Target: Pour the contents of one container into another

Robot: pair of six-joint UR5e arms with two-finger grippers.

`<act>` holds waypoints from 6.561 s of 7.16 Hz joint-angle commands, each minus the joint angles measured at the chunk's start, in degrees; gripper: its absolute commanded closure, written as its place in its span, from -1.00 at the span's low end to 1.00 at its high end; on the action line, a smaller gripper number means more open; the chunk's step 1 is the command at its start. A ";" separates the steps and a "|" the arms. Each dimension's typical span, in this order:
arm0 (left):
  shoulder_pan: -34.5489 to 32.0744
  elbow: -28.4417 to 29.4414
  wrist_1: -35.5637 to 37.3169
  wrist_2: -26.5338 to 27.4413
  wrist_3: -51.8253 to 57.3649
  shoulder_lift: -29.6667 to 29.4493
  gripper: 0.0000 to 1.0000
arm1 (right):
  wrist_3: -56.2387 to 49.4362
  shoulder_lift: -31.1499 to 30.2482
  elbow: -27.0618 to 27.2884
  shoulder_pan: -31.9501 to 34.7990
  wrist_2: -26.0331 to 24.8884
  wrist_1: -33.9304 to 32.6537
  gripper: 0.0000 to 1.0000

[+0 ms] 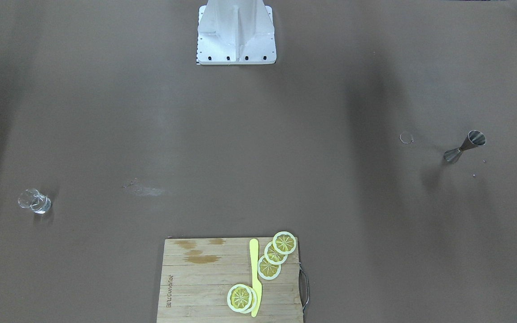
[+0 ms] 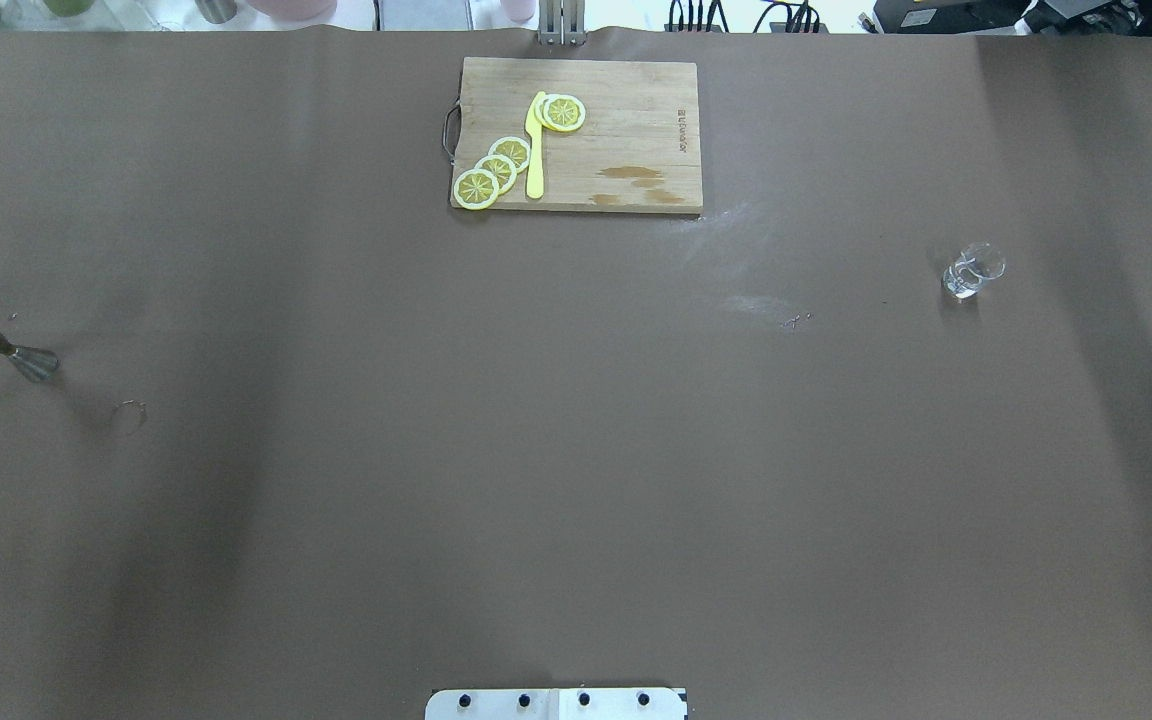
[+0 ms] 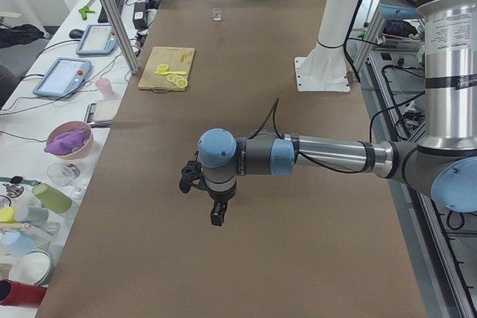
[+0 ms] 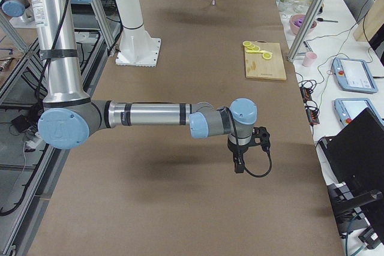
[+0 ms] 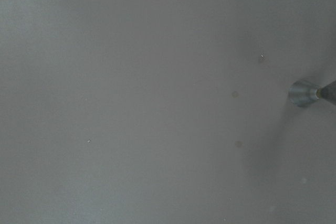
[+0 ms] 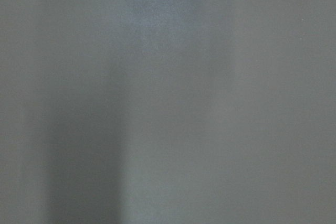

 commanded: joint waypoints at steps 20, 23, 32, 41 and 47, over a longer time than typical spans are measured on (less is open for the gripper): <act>-3.34 -1.63 -2.26 -0.97 -6.04 -2.90 -0.95 | 2.72 -0.55 -2.97 -10.04 -0.59 41.48 -1.00; -3.17 -1.38 -25.41 -0.88 -27.70 0.43 -0.95 | -3.62 0.78 -3.84 -15.50 -0.50 45.07 -1.00; 14.56 -12.63 -46.62 20.34 -58.59 8.33 -0.95 | -5.64 5.17 -12.72 -20.35 5.13 49.48 -1.00; 37.74 -13.42 -62.67 51.26 -74.15 17.14 -0.95 | 4.72 7.01 -17.20 -21.05 1.35 68.46 -1.00; 51.21 -13.51 -61.35 70.72 -81.98 17.76 -0.95 | 13.69 7.80 -23.18 -23.06 -2.25 80.33 -1.00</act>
